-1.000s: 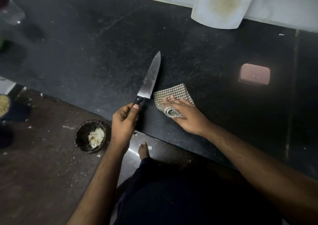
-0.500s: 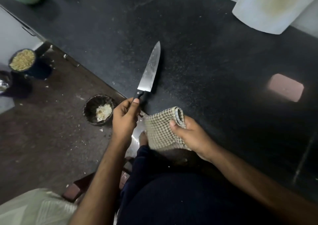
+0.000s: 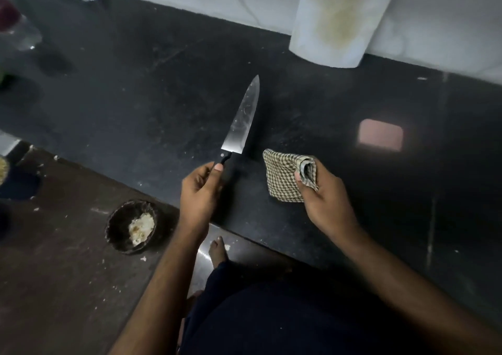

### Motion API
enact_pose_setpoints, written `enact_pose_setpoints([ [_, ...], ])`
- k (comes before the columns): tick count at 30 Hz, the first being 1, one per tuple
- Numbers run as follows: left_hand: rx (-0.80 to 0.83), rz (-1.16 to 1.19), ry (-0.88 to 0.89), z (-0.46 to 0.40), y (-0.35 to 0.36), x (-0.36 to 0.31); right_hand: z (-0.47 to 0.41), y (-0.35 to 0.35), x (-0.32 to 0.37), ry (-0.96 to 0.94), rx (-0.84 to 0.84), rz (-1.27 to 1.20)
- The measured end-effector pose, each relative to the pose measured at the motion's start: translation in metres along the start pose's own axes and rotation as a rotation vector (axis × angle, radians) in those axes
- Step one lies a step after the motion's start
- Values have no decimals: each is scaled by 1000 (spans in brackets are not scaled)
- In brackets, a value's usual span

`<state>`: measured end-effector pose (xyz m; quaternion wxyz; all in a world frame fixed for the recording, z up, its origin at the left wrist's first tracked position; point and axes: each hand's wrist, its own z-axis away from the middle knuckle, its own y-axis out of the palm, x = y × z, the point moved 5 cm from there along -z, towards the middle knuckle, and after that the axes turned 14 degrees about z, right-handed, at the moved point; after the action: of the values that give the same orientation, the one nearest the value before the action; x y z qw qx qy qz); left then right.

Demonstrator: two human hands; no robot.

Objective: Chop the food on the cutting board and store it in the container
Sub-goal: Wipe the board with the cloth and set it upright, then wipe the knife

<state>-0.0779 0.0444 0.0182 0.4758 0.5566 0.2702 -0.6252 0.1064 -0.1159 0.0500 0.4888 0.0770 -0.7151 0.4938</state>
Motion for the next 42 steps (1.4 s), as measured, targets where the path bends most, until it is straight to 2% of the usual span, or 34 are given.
enact_pose_setpoints([
  [14, 532, -118, -37, -39, 125, -8, 37, -82, -33, 299, -254, 179],
  [19, 663, -176, -11, -43, 158, -10, 56, -96, -36, 364, -325, 201],
  [24, 749, -196, -24, -42, 177, -10, 65, -102, -39, 373, -393, 276],
  [28, 788, -204, -20, -46, 184, -10, 60, -110, -40, 360, -524, 258],
  [31, 786, -194, -13, -51, 183, -12, 47, -114, -42, 303, -613, 458],
  [34, 772, -187, -7, -58, 179, -16, 32, -104, -57, 238, -512, 666],
  [40, 757, -184, -2, -65, 175, -17, 45, -50, -110, 275, -42, 712],
  [42, 752, -193, -7, -66, 175, -12, 52, -43, -121, 242, 62, 754],
])
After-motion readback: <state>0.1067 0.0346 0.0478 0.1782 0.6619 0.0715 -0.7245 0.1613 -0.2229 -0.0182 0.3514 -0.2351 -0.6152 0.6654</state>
